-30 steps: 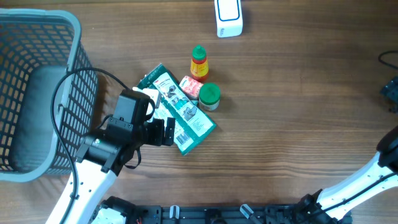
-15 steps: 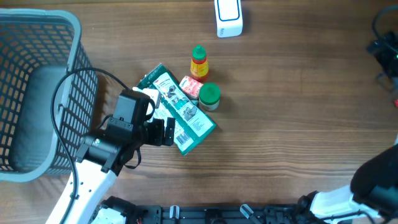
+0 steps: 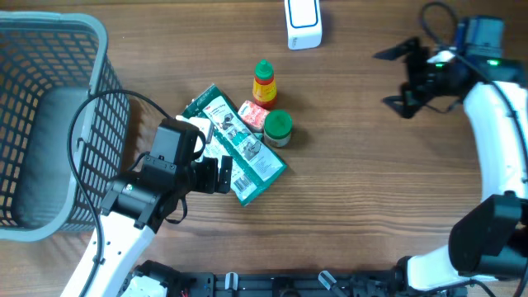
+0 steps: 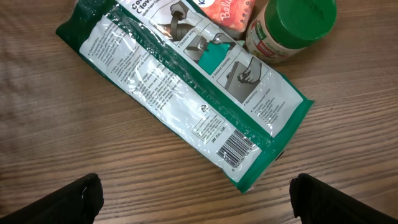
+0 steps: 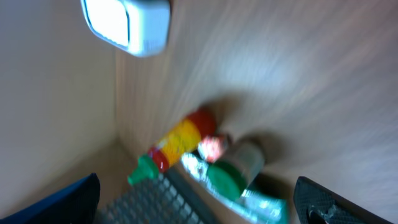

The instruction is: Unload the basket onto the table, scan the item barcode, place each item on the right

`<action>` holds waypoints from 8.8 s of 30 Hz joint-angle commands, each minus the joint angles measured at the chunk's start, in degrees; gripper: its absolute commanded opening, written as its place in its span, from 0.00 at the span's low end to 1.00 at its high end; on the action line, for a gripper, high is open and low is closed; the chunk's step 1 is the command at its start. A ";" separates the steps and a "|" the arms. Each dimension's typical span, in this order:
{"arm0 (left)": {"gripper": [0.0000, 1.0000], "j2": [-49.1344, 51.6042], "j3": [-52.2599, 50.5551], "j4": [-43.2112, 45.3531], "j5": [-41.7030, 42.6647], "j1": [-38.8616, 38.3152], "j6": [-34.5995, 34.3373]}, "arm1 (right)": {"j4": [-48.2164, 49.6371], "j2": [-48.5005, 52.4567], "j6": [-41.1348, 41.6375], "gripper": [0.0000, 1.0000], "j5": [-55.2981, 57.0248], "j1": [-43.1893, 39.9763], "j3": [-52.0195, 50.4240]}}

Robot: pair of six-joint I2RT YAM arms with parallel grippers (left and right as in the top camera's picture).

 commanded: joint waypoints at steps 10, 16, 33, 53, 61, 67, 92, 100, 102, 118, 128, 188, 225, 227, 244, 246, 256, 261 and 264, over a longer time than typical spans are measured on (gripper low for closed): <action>1.00 0.00 -0.20 -0.04 0.85 0.33 1.05 | 0.57 3.17 29.46 1.00 15.78 26.03 0.04; 1.00 0.00 -0.20 -0.04 0.87 0.33 1.07 | 4.04 7.93 6.51 1.00 25.86 31.39 0.04; 1.00 0.00 -0.20 -0.04 0.87 0.33 1.05 | 8.61 13.55 -15.50 1.00 37.29 38.45 0.04; 1.00 0.00 -0.20 -0.04 0.85 0.33 1.07 | 9.86 17.81 -25.66 0.67 39.23 40.22 0.07; 1.00 0.00 -0.20 -0.04 0.87 0.33 1.05 | 8.20 17.25 -28.59 0.61 41.66 39.91 0.07; 1.00 0.00 -0.20 -0.04 0.85 0.33 1.05 | 2.69 14.29 -30.14 0.63 52.48 37.22 0.07; 1.00 0.00 -0.20 -0.04 0.87 0.33 1.07 | 7.28 12.55 -29.24 0.81 46.18 27.50 0.07; 1.00 0.00 -0.20 -0.04 0.87 0.33 1.05 | 5.92 10.97 -16.00 1.00 40.00 26.88 0.92; 1.00 0.00 -0.20 -0.04 0.87 0.33 1.05 | 4.83 9.44 -12.63 1.00 39.01 26.25 2.05; 1.00 0.00 -0.20 -0.04 0.85 0.33 1.07 | 4.35 4.94 -37.05 1.00 42.75 21.73 2.82; 1.00 0.00 -0.20 -0.04 0.87 0.33 1.07 | 8.00 5.03 -56.83 1.00 41.94 21.84 1.07; 1.00 0.00 -0.20 -0.04 0.85 0.33 1.07 | -4.85 17.31 10.78 1.00 36.28 20.63 1.25; 1.00 0.00 -0.20 -0.04 0.87 0.33 1.07 | 0.31 9.53 -62.90 1.00 34.69 20.65 2.21; 1.00 0.00 -0.20 -0.04 0.85 0.33 1.07 | -0.11 11.61 -61.61 1.00 34.71 20.65 3.91; 1.00 0.00 -0.20 -0.04 0.85 0.33 1.05 | -25.38 27.45 -63.43 0.98 35.95 20.65 28.98; 1.00 0.00 -0.20 -0.04 0.87 0.33 1.07 | -25.29 27.45 -64.08 0.98 35.95 20.65 28.24; 1.00 0.00 -0.20 -0.04 0.85 0.33 1.05 | -19.37 27.45 -64.52 1.00 35.98 20.59 16.37; 1.00 0.00 -0.20 -0.04 0.85 0.33 1.05 | -17.27 27.45 -64.17 1.00 36.00 20.59 13.03; 1.00 0.00 -0.20 -0.04 0.87 0.33 1.05 | -17.16 27.45 -64.24 1.00 36.44 20.55 13.00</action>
